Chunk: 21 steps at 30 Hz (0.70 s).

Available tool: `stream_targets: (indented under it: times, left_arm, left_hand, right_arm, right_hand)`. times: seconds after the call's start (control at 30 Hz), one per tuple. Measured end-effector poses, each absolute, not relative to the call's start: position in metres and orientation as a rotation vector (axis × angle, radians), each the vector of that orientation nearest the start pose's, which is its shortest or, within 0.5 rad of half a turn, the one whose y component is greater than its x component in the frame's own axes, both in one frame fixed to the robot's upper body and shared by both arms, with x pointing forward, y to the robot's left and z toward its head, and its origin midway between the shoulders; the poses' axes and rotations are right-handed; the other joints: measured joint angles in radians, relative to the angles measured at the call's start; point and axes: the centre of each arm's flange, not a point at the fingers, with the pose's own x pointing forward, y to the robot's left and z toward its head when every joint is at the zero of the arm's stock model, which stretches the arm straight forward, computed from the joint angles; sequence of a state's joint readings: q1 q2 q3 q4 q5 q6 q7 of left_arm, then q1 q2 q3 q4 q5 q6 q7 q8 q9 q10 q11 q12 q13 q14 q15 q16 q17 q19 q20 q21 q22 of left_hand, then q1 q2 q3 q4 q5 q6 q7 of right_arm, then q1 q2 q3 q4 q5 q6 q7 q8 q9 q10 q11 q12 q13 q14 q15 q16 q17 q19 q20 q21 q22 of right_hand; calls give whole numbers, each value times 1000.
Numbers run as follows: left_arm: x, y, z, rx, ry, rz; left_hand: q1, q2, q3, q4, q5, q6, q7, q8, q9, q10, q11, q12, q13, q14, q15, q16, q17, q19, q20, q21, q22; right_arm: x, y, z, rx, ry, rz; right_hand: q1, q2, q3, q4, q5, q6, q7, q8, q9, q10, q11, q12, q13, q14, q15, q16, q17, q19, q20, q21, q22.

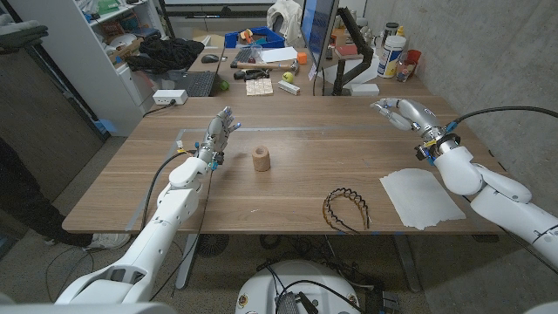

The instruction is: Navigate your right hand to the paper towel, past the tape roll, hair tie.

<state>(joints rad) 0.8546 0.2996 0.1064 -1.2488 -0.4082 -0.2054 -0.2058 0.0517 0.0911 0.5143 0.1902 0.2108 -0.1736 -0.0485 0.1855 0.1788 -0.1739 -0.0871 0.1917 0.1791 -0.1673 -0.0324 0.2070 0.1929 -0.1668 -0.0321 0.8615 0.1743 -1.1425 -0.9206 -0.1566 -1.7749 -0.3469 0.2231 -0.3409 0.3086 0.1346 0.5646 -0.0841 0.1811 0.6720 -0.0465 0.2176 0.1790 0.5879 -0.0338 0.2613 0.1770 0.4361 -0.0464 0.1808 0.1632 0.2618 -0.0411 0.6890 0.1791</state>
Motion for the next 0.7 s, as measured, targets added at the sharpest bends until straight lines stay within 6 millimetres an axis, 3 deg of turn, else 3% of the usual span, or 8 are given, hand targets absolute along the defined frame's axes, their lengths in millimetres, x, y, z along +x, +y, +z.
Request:
stream_targets:
  times: [0.7]
  left_arm:
    - [664,291,-26,-28,-585,-223]
  left_hand:
    - [0,0,0,0,0,0,0,0,0,0,0,0,0,0,0,0,0,0,0,-4,0]
  right_arm:
    - [504,-347,25,-1304,-919,-216]
  right_hand:
    - [4,-4,9,-9,0,9,-9,-8,0,4,-4,-12,0,0,0,-4,0,0,0,-6,0]
